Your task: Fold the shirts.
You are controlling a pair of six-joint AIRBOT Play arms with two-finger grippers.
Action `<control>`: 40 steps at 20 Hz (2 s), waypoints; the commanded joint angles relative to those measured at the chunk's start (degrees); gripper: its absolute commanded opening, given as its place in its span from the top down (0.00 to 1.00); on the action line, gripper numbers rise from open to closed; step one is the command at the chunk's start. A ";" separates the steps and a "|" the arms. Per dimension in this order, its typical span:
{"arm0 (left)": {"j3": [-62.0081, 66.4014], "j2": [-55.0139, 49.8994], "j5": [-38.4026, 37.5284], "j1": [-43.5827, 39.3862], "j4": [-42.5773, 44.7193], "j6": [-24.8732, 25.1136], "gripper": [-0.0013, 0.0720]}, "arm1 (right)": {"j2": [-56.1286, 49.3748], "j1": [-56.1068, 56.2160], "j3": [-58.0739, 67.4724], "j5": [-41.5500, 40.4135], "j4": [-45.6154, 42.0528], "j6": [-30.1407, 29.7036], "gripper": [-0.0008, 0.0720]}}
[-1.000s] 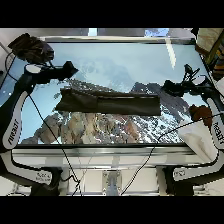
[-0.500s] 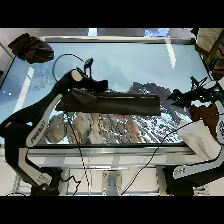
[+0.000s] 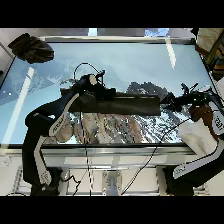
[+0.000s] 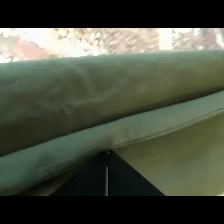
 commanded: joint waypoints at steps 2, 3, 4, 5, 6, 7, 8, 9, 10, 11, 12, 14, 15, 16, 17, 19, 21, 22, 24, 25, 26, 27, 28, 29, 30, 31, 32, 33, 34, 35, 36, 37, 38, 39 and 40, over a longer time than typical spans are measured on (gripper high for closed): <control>1.27 -2.56 -1.60 -0.13 1.16 -2.69 0.97 | -2.32 0.24 -0.02 -0.22 7.69 -2.38 0.31; 1.27 -2.82 -1.68 -0.13 1.18 -3.15 0.97 | -2.99 0.74 -0.02 -0.48 9.31 -3.02 0.31; 1.27 -3.10 -1.86 -0.13 1.29 -3.63 0.97 | -3.54 1.51 0.00 -0.70 9.81 -3.34 0.31; 1.27 -3.43 -2.10 -0.13 1.27 -3.93 0.97 | -4.02 2.58 -0.02 -0.83 9.66 -3.50 0.31; 1.27 -3.67 -2.34 -0.13 1.27 -3.96 0.97 | -4.39 3.56 -0.02 -1.03 9.51 -3.52 0.31; 1.27 -3.91 -2.54 -0.13 1.25 -3.98 0.97 | -4.52 4.57 -0.02 -1.70 9.49 -3.89 0.31; 1.27 -3.96 -2.58 -0.13 1.25 -3.98 0.97 | -4.52 5.38 0.00 -2.60 9.62 -3.89 0.31; 1.27 -3.93 -2.56 -0.13 1.20 -3.98 0.97 | -4.52 6.08 0.00 -3.28 10.21 -3.89 0.31; 1.27 -3.96 -2.60 -0.13 1.20 -3.96 0.97 | -4.52 6.60 0.00 -3.30 11.10 -4.28 0.31; 1.27 -3.93 -2.58 -0.13 1.20 -3.96 0.97 | -4.52 6.64 0.00 -3.23 12.04 -4.90 0.31; 1.27 -3.96 -2.60 -0.13 1.16 -3.93 0.97 | -4.52 6.60 0.00 -3.19 12.83 -4.87 0.31; 1.27 -3.93 -2.58 -0.13 1.16 -3.91 0.97 | -4.48 6.10 0.13 -3.15 12.83 -4.74 0.41; 1.27 -3.93 -2.56 -0.13 1.20 -3.91 0.97 | -4.46 5.81 0.13 -3.13 12.79 -4.74 0.49; 1.27 -3.96 -2.51 -0.13 1.20 -3.91 0.97 | -4.46 5.66 0.13 -2.99 12.81 -4.72 0.57; 1.27 -3.93 -2.49 -0.11 1.20 -3.91 0.97 | -4.31 5.38 0.13 -2.93 12.79 -4.72 0.65; 1.27 -3.93 -2.49 -0.11 1.20 -3.91 0.97 | -4.09 4.85 0.13 -1.22 12.85 -4.74 0.66; 1.27 -3.93 -2.49 -0.13 1.18 -3.89 0.97 | -3.43 3.98 0.13 1.18 12.17 -4.83 0.61; 1.27 -3.96 -2.49 -0.11 1.16 -3.89 0.97 | -2.71 3.32 0.13 1.18 11.41 -4.79 0.61; 1.27 -3.93 -2.54 -0.13 1.01 -3.87 0.97 | -0.74 0.59 0.13 1.01 9.40 -4.39 0.61; 1.27 -3.93 -2.54 -0.13 1.01 -3.82 0.97 | 0.22 -0.90 0.13 1.18 7.19 -3.26 0.61; 1.27 -3.93 -2.54 -0.13 1.03 -3.74 0.97 | 1.20 -2.34 0.13 1.64 4.02 -2.29 0.61; 1.27 -3.93 -2.49 -0.13 1.01 -3.74 0.97 | 2.01 -3.72 0.13 2.58 0.15 -0.98 0.61; 1.27 -3.93 -2.51 -0.11 1.01 -3.74 0.97 | 2.38 -4.72 0.13 3.98 -2.80 0.20 0.47; 1.27 -3.93 -2.51 -0.13 0.98 -3.76 0.97 | 2.40 -5.27 0.11 5.20 -4.17 1.07 0.40; 1.27 -3.93 -2.49 -0.11 0.81 -3.76 0.97 | 2.40 -5.29 0.11 5.35 -5.40 1.29 0.39; 1.27 -3.93 -2.58 -0.13 0.72 -3.76 0.97 | 2.38 -5.03 0.11 4.68 -5.51 1.29 0.39; 1.27 -3.93 -2.71 -0.13 0.46 -3.76 0.97 | 2.36 -4.57 0.11 3.28 -5.11 1.27 0.39; 1.27 -3.93 -2.73 -0.13 0.28 -3.76 0.97 | 2.32 -4.07 0.11 1.40 -4.63 1.27 0.37; 1.27 -3.93 -2.73 -0.13 -0.26 -3.74 0.97 | 2.23 -3.67 0.11 -0.59 -4.02 1.22 0.34; 1.27 -3.93 -2.67 -0.13 -0.46 -3.74 0.97 | 1.99 -3.26 0.11 -1.79 -3.32 1.25 0.34; 1.27 -3.93 -2.64 -0.13 -0.46 -3.74 0.97 | 1.49 -2.91 0.11 -2.23 -2.25 0.96 0.34; 1.27 -3.93 -2.58 -0.11 -0.46 -3.72 0.97 | 0.81 -2.62 0.11 -2.25 -1.55 0.87 0.34; 1.27 -3.93 -2.54 -0.11 -0.46 -3.72 0.97 | 0.04 -2.38 -0.07 -2.27 -0.39 0.79 0.34; 1.27 -3.93 -2.56 -0.11 -0.46 -3.67 0.97 | -0.66 -2.14 -0.35 -2.25 1.25 0.26 0.34; 1.27 -3.93 -2.56 -0.11 -0.46 -3.34 0.97 | -1.29 -1.95 -0.85 -2.32 3.43 -0.52 0.34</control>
